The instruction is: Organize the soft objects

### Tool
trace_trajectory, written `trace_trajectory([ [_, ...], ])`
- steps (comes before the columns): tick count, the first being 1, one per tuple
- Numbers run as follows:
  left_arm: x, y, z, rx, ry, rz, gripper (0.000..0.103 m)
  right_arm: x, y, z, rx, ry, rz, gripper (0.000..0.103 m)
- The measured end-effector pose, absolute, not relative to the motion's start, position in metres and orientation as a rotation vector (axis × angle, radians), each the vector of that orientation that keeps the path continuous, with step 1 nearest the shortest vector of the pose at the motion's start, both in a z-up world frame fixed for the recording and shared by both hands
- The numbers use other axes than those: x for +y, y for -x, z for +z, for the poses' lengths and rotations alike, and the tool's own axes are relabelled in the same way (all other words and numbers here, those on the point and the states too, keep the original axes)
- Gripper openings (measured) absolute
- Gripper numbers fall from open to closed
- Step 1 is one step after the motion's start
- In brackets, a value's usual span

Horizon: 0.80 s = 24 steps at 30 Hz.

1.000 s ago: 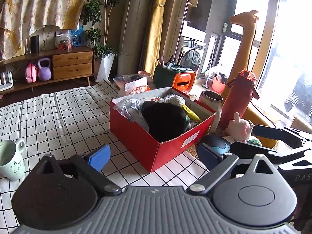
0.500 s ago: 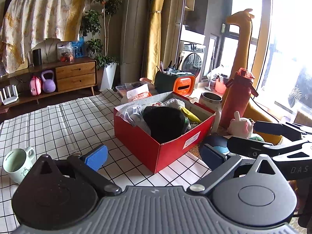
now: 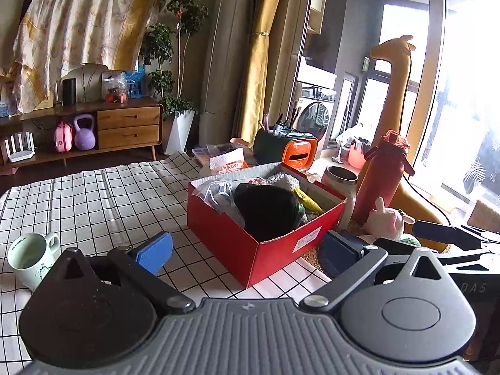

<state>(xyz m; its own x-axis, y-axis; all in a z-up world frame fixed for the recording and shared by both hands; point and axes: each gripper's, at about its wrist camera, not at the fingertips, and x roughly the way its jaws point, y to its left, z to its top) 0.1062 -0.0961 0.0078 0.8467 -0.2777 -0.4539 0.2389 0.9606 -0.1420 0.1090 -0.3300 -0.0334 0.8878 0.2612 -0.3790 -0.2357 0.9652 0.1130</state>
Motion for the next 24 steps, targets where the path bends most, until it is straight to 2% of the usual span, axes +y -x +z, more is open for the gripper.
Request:
trace_trajectory([
  [24, -0.0942, -0.0998, 0.0042, 0.479, 0.09, -0.286, 0.103, -0.3258, -0.1051, -0.0273, 0.38, -0.069, 0.257, 0.103],
])
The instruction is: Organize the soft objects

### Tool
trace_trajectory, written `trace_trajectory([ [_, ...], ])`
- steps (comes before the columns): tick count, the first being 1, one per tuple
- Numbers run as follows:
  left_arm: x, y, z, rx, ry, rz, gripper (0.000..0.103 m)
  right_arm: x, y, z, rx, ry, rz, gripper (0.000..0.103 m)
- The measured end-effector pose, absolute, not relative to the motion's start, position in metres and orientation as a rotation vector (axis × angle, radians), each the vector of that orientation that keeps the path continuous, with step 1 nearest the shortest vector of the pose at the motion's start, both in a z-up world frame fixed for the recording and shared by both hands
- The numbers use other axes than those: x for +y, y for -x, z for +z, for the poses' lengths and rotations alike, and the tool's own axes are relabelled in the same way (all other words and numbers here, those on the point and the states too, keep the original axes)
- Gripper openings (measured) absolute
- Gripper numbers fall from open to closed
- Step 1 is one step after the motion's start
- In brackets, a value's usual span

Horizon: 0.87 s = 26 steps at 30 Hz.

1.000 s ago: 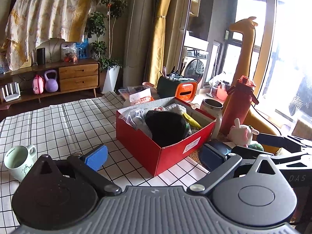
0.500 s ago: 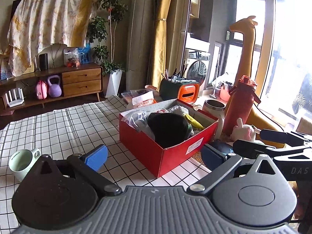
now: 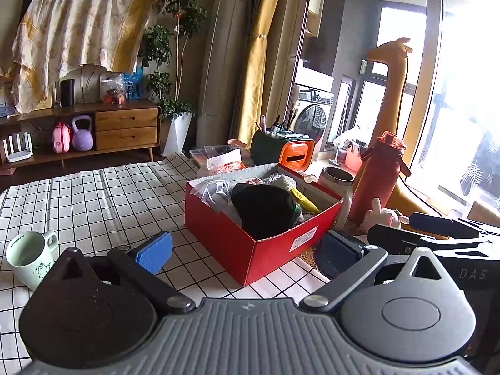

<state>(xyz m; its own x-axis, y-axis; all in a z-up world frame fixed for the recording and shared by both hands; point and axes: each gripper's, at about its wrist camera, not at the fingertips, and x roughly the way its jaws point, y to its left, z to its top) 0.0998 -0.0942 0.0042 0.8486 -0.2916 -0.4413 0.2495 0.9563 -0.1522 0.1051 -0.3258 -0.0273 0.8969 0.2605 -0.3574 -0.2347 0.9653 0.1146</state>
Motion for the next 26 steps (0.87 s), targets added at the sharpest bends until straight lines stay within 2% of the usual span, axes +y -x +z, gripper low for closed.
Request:
trace_trajectory([
  [26, -0.0917, -0.0982, 0.0005, 0.485, 0.085, -0.283, 0.103, -0.318, -0.1062, -0.0272, 0.394, -0.065, 0.259, 0.103],
])
